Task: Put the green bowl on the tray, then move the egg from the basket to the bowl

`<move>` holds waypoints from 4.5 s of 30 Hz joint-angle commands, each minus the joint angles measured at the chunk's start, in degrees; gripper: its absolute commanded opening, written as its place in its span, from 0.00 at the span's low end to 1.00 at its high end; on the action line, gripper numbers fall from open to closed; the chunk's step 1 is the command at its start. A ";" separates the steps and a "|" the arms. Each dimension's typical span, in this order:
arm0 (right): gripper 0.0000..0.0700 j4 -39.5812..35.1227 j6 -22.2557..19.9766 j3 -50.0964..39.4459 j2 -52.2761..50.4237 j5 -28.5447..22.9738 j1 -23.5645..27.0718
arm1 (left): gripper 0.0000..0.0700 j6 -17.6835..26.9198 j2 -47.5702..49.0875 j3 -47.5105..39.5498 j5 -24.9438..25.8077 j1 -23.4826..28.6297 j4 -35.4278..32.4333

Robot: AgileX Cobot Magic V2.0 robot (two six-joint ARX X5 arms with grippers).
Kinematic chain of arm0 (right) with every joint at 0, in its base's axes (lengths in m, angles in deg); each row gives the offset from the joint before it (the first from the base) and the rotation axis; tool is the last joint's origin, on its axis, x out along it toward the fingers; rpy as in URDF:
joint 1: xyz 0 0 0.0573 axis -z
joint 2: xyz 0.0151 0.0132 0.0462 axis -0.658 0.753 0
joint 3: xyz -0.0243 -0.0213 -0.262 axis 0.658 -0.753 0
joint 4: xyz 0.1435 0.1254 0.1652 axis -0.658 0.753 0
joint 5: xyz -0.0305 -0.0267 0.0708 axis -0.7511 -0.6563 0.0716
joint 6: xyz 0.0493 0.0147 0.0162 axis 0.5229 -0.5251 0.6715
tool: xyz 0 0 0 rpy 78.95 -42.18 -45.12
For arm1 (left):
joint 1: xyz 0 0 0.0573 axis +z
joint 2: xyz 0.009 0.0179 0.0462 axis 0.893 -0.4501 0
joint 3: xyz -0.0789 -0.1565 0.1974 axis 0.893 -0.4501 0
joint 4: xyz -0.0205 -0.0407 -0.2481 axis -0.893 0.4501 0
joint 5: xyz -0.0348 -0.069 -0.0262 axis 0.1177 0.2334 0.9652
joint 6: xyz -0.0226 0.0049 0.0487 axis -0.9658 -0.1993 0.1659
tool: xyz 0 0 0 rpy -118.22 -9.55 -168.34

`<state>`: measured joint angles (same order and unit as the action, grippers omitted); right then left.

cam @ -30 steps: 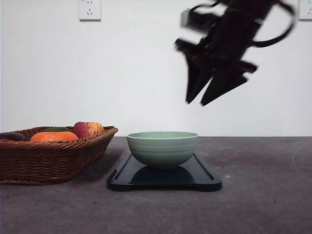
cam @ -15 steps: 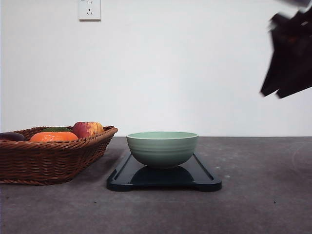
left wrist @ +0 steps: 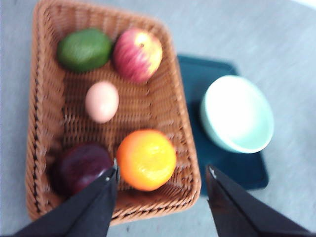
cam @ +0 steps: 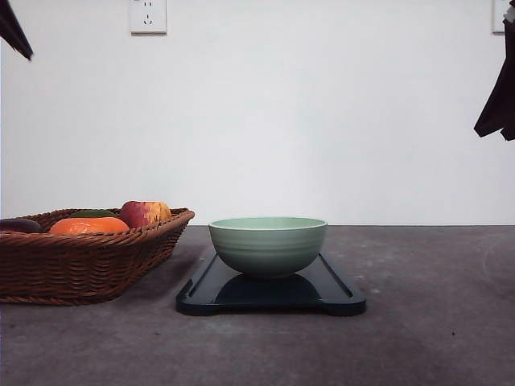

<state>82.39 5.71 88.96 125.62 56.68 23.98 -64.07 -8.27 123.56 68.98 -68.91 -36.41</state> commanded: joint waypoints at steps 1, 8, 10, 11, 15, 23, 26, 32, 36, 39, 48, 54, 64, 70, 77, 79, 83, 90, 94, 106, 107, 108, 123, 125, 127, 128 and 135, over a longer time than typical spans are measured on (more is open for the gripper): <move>0.32 -0.48 -0.50 0.15 0.31 0.06 -0.11 | 0.50 2.37 -4.36 3.55 -1.67 -1.23 2.29; 0.32 -0.50 -0.50 0.15 0.28 0.04 -0.11 | 0.50 10.18 -18.67 13.98 -10.76 -7.19 7.21; 0.32 -0.50 -0.50 0.15 0.28 0.04 -0.11 | 0.50 11.56 -22.14 16.05 -12.91 -8.43 6.88; 0.32 -0.50 -0.52 0.15 0.28 0.03 -0.11 | 0.50 12.32 -23.79 16.98 -14.35 -8.92 6.88; 0.32 -0.52 -0.53 0.15 0.28 0.02 -0.11 | 0.50 14.46 -29.55 19.31 -17.59 -10.03 6.57; 0.32 -0.89 -0.64 0.15 0.28 -0.02 -0.11 | 0.56 14.32 -37.68 19.77 -20.62 -10.06 2.11; 0.32 -0.90 -0.69 0.15 0.30 -0.08 -0.09 | 0.57 13.81 -39.75 19.77 -20.62 -10.06 -1.00; 0.32 -0.87 -0.89 0.15 0.31 -0.48 -0.09 | 0.56 13.19 -43.72 19.77 -21.65 -10.06 -3.33; 0.32 -0.87 -0.92 0.15 0.31 -0.47 -0.09 | 0.56 13.00 -45.70 19.77 -23.29 -10.04 -4.59; 0.32 -0.87 -0.92 0.15 0.31 -0.48 -0.09 | 0.56 12.98 -46.83 19.77 -23.35 -9.99 -5.83; 0.32 -0.90 -1.00 0.15 0.31 -0.52 -0.09 | 0.56 12.13 -49.74 19.77 -23.38 -9.61 -6.91; 0.32 -0.88 -1.02 0.15 0.31 -0.55 -0.09 | 0.56 12.13 -50.64 19.77 -23.38 -9.30 -7.21; 0.32 -0.90 -1.07 0.15 0.31 -1.62 -0.09 | 0.23 11.93 -50.64 19.77 -23.38 -9.30 -7.74; 0.32 -0.87 -1.09 0.15 0.31 -1.62 -0.09 | 0.19 11.91 -50.61 19.81 -23.38 -9.30 -7.63; 0.32 -0.89 -1.07 0.15 0.31 -1.60 -0.09 | 0.19 11.53 -49.57 22.81 -23.32 -9.35 -3.40; 0.32 -0.87 -1.07 0.15 0.31 -1.60 -0.09 | 0.19 11.56 -48.24 23.55 -23.32 -9.43 -2.29; 0.32 -0.95 -1.07 0.15 0.31 -1.57 -0.09 | 0.19 11.94 -44.46 24.52 -22.81 -9.84 -0.12; 0.32 -1.29 -1.07 0.15 0.31 -1.55 -0.11 | 0.19 12.07 -38.05 25.92 -12.84 -10.82 1.34; 0.32 -1.40 -1.07 0.15 0.28 -1.55 -0.11 | 0.19 11.52 -35.71 26.00 -2.57 -12.03 -2.21; 0.32 -2.49 -1.07 0.17 0.28 -1.55 -0.11 | 0.19 13.00 -37.87 26.00 -4.04 -22.28 -15.70; 0.32 -2.52 -1.07 0.17 0.28 -1.55 -0.11 | 0.19 13.86 -38.42 26.00 -5.57 -23.33 -16.24; 0.32 -2.56 -1.07 0.17 0.28 -1.55 -0.10 | 0.19 14.71 -39.01 26.00 -7.00 -24.34 -16.79; 0.32 -2.62 -1.08 0.17 0.28 -1.55 -0.10 | 0.19 17.94 -49.50 26.00 -11.36 -32.07 -22.61; 0.32 -2.62 -1.08 0.17 0.28 -1.54 -0.09 | 0.19 17.94 -50.90 26.00 -11.36 -32.24 -22.73; 0.32 -2.64 -1.07 0.17 0.28 -1.53 -0.11 | 0.19 17.94 -52.20 26.00 -11.36 -32.27 -22.94; 0.32 -2.64 -1.07 0.17 0.28 -1.53 -0.10 | 0.19 17.94 -52.78 26.00 -11.36 -32.31 -23.05; 0.32 -2.66 -1.07 0.17 0.28 -1.54 -0.09 | 0.19 17.92 -56.06 26.00 -11.35 -32.34 -23.37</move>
<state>80.32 5.27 88.96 125.62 55.17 23.98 -46.54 -62.71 148.23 57.78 -100.66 -58.98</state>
